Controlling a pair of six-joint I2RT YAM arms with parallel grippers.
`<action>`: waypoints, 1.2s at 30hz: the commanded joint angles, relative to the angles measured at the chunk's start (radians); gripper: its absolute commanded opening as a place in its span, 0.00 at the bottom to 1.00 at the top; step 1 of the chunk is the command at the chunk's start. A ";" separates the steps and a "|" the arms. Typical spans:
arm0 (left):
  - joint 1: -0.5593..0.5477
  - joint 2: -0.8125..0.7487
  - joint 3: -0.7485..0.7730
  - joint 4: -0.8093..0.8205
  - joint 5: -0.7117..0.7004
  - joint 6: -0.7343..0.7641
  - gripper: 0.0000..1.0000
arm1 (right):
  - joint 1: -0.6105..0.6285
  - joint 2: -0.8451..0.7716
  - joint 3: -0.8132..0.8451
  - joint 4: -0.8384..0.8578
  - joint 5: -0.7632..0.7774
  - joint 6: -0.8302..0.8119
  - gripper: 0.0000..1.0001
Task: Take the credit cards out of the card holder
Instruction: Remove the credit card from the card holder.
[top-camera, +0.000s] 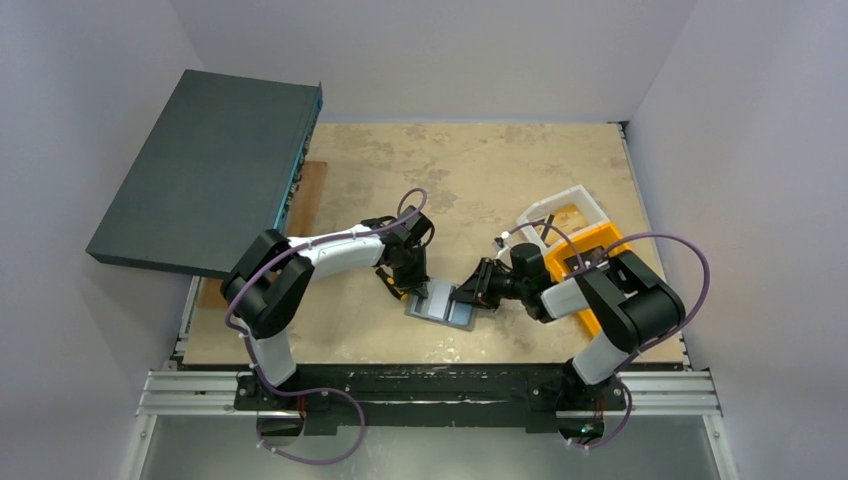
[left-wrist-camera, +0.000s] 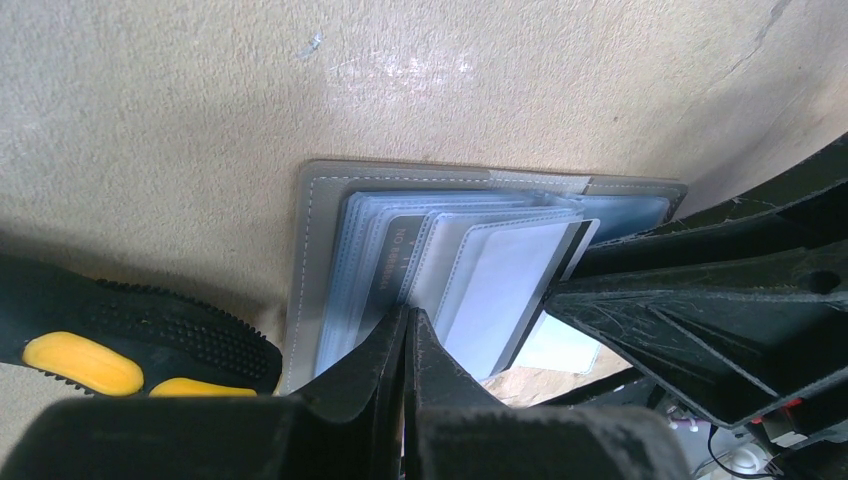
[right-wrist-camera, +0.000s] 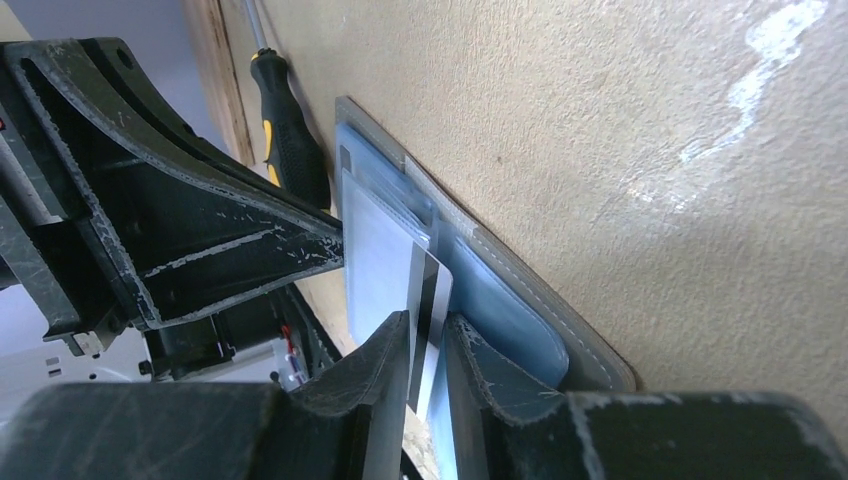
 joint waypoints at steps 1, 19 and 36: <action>0.009 0.046 -0.027 -0.046 -0.095 0.025 0.00 | 0.000 0.054 -0.023 -0.003 0.038 0.001 0.19; 0.009 0.052 -0.027 -0.062 -0.119 0.025 0.00 | 0.000 -0.199 -0.014 -0.367 0.209 -0.104 0.01; 0.008 0.020 -0.043 -0.021 -0.087 0.044 0.00 | -0.008 -0.253 -0.038 -0.385 0.206 -0.111 0.02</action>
